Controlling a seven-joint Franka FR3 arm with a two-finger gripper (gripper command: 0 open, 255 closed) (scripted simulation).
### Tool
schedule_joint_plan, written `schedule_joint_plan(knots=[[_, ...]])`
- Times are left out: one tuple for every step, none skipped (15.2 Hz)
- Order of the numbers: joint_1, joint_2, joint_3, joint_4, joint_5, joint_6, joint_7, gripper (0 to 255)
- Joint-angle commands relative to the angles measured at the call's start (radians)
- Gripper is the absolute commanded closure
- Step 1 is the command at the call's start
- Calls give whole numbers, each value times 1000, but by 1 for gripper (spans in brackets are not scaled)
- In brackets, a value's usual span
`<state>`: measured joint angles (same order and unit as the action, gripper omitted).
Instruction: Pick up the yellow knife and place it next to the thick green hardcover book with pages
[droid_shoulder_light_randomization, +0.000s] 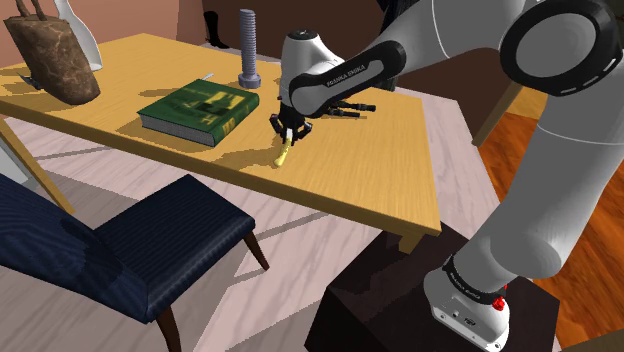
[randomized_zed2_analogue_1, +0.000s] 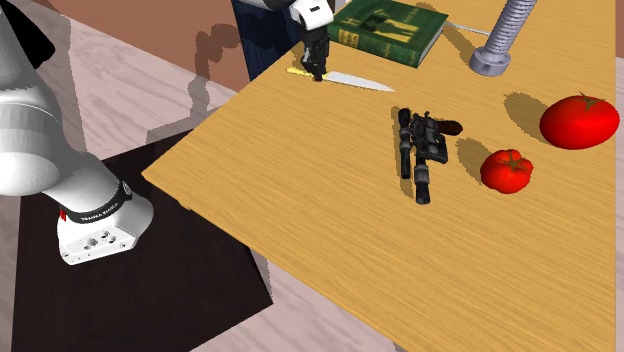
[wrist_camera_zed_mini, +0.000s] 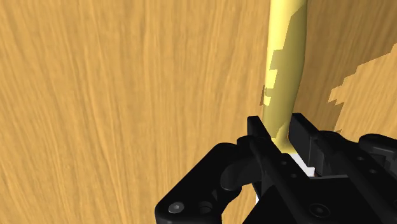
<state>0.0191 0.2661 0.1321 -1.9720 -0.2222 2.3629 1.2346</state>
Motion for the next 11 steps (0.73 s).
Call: schedule_joint_plan(knots=[[0,1,0,0,0,1,0,255],[0,1,0,0,0,1,0,255],[0,1,0,0,0,1,0,255],[0,1,0,0,0,1,0,255],[0,1,0,0,0,1,0,0],[0,1,0,0,0,1,0,0],[0,1,0,0,0,1,0,0],[0,1,0,0,0,1,0,0],[0,1,0,0,0,1,0,0],[0,1,0,0,0,1,0,0],[0,-22,4,4,7,-25,-5,0]])
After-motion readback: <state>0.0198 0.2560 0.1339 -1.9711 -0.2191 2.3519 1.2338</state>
